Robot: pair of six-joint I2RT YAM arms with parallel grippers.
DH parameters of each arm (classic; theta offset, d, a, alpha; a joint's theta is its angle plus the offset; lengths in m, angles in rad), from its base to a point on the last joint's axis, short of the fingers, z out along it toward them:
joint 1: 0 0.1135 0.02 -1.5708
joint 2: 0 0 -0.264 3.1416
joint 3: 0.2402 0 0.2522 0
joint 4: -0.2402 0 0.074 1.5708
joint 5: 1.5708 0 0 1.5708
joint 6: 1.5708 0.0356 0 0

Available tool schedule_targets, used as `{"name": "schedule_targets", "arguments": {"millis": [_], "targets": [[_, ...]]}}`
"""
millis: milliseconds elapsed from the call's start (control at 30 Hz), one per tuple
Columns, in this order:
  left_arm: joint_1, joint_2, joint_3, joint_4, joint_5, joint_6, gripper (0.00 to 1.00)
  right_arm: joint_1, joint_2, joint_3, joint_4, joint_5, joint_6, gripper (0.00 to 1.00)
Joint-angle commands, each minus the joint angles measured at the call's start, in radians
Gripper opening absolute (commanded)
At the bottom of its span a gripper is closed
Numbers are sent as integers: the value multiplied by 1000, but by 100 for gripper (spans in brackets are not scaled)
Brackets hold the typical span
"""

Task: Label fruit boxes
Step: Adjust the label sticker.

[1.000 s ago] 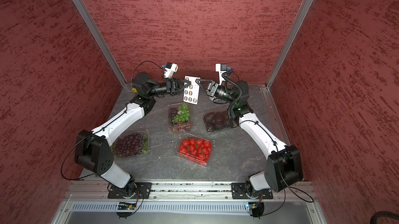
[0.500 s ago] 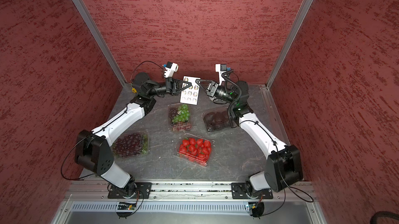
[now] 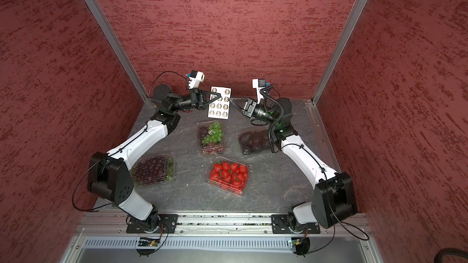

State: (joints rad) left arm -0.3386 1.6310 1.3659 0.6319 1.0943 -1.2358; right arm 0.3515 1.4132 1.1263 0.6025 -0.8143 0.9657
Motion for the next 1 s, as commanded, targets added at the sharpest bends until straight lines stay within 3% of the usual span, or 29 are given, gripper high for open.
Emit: {"name": "schedule_targets", "arguments": {"millis": [0, 233, 567, 967], "targets": [[-12, 24, 33, 35, -1, -9, 0, -3, -19, -4, 40, -39, 22, 29], [-31, 33, 44, 43, 0, -13, 0, 3, -7, 10, 45, -39, 24, 26], [-43, 36, 51, 53, 7, -19, 0, 4, -12, 10, 28, -31, 11, 0], [-80, 65, 65, 101, 19, -47, 0, 4, -15, 7, 38, -37, 17, 0]]}}
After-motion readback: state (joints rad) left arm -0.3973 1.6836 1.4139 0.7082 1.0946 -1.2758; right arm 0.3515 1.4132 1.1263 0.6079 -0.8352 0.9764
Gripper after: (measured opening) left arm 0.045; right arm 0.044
